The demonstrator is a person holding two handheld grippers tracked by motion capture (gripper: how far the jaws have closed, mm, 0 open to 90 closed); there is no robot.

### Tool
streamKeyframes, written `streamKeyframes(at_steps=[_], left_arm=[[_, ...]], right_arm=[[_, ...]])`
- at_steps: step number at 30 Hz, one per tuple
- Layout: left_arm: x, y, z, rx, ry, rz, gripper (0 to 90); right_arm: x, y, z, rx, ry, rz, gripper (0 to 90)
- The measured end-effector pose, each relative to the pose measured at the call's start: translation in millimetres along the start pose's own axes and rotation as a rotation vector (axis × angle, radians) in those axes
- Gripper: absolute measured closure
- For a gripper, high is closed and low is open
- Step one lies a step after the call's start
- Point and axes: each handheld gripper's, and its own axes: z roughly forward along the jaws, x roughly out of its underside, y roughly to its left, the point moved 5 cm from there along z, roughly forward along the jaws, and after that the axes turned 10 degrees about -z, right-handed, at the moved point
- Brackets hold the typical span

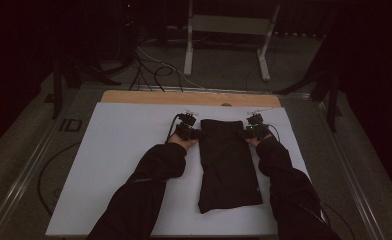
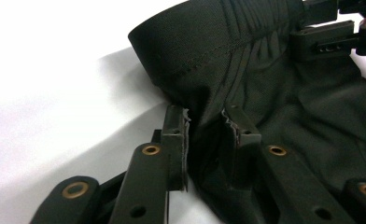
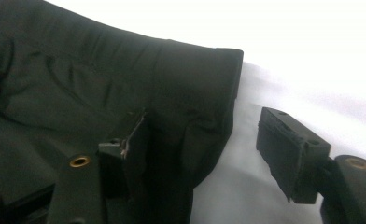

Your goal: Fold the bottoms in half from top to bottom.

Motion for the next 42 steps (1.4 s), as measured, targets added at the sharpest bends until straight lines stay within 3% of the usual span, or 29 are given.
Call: streamKeyframes(at_steps=[4, 7, 9, 16, 20, 22, 24, 33, 39, 42], left_arm=[[0.4, -1.2, 0.1, 0.007, 0.001, 0.004, 79.9], [0.7, -1.1, 0.2, 0.006, 0.001, 0.008, 81.1], [0.8, -1.5, 0.4, 0.005, 0.003, 0.009, 81.3], [0.8, -2.0, 0.5, 0.005, 0.005, 0.011, 83.2], [0.9, -3.6, 0.3, -0.003, -0.004, 0.028, 84.1], [1.0, -4.3, -0.5, -0.001, -0.009, 0.046, 84.8], [1.1, -4.8, -1.0, -0.003, -0.010, 0.048, 84.9], [-1.5, -8.9, -5.9, -0.003, -0.027, 0.061, 85.7], [-2.5, -11.0, -10.2, 0.004, -0.047, 0.086, 85.8], [-3.0, -12.1, -12.6, 0.012, -0.052, 0.080, 85.9]], right_arm=[[1.4, 1.3, -0.4, 0.012, 0.001, -0.012, 35.6], [1.4, 3.6, -1.1, 0.013, 0.002, -0.022, 42.9], [1.8, 6.3, -2.1, -0.018, -0.006, -0.038, 50.1], [1.0, 13.3, -2.0, -0.037, 0.007, -0.072, 53.6], [0.8, 19.1, -2.5, -0.044, 0.012, -0.095, 64.4], [0.7, 21.3, -2.7, -0.056, 0.010, -0.108, 75.9], [0.7, 24.6, -2.8, -0.062, 0.012, -0.124, 81.0], [-0.7, 30.4, -5.6, -0.019, 0.013, -0.184, 85.2], [-3.8, 31.6, -13.3, -0.007, -0.017, -0.197, 85.2], [-6.0, 31.1, -18.6, -0.006, -0.037, -0.195, 85.3]])
